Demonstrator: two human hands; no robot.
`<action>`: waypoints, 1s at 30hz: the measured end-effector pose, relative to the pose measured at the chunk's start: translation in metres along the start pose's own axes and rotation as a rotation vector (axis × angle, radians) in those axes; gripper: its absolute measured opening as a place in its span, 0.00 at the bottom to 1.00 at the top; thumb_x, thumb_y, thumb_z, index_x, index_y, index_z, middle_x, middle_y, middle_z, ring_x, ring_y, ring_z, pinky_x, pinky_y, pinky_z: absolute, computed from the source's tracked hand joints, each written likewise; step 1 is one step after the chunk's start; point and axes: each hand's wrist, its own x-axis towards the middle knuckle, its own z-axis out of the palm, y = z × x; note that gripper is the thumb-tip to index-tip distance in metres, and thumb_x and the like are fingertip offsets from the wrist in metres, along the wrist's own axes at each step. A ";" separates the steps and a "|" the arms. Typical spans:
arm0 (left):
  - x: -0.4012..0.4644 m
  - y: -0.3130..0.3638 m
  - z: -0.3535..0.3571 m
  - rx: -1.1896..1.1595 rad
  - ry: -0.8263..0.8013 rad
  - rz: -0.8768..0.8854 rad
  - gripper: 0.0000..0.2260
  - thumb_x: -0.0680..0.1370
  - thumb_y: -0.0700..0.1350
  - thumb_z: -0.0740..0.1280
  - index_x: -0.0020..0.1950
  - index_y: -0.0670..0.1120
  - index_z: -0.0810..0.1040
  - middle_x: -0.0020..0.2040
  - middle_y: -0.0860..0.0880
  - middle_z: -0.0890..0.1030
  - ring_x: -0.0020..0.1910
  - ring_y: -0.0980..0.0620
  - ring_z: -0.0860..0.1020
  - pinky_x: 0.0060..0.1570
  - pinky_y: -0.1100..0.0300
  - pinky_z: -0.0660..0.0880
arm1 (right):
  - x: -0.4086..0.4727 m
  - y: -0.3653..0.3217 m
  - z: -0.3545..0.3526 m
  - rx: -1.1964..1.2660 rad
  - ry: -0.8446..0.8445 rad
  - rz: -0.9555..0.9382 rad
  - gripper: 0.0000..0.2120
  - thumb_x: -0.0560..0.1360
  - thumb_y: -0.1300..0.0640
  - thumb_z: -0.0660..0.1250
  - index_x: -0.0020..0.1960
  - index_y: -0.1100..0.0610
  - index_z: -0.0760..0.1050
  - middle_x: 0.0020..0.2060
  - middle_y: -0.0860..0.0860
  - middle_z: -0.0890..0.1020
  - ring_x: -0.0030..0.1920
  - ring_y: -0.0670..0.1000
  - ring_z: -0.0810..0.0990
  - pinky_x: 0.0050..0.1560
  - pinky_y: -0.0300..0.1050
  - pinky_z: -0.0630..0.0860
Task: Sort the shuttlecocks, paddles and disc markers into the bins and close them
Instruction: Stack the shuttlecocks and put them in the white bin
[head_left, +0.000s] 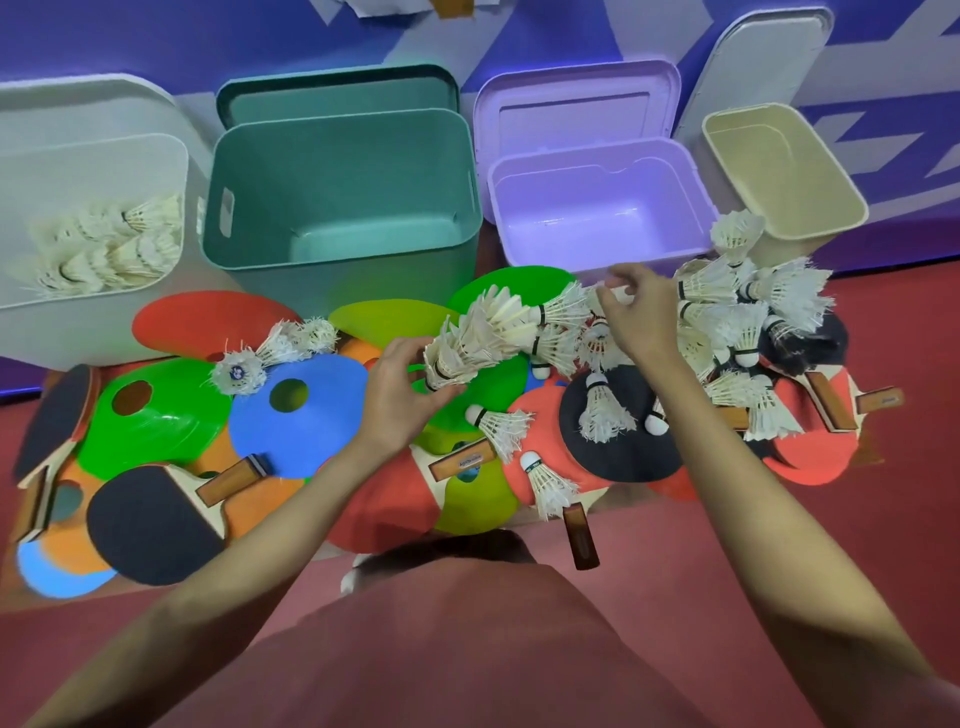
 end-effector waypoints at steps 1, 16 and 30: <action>-0.001 0.000 -0.001 0.001 0.006 0.000 0.22 0.66 0.39 0.79 0.58 0.40 0.78 0.51 0.47 0.76 0.49 0.49 0.78 0.49 0.54 0.79 | 0.008 0.006 0.007 -0.070 -0.055 0.024 0.15 0.74 0.55 0.67 0.57 0.61 0.78 0.48 0.54 0.83 0.53 0.60 0.77 0.57 0.52 0.72; -0.004 -0.011 -0.011 0.055 0.052 -0.008 0.23 0.65 0.41 0.79 0.58 0.41 0.79 0.48 0.49 0.75 0.48 0.46 0.78 0.49 0.54 0.79 | -0.008 -0.048 -0.001 0.350 0.103 -0.050 0.11 0.70 0.63 0.72 0.52 0.58 0.79 0.37 0.47 0.80 0.35 0.44 0.75 0.41 0.36 0.72; -0.002 -0.008 -0.008 0.072 0.062 -0.005 0.22 0.65 0.39 0.79 0.57 0.39 0.79 0.50 0.45 0.76 0.49 0.43 0.78 0.49 0.48 0.79 | -0.064 -0.074 -0.013 0.450 -0.222 -0.372 0.13 0.72 0.61 0.72 0.57 0.55 0.80 0.41 0.47 0.82 0.38 0.51 0.77 0.37 0.39 0.72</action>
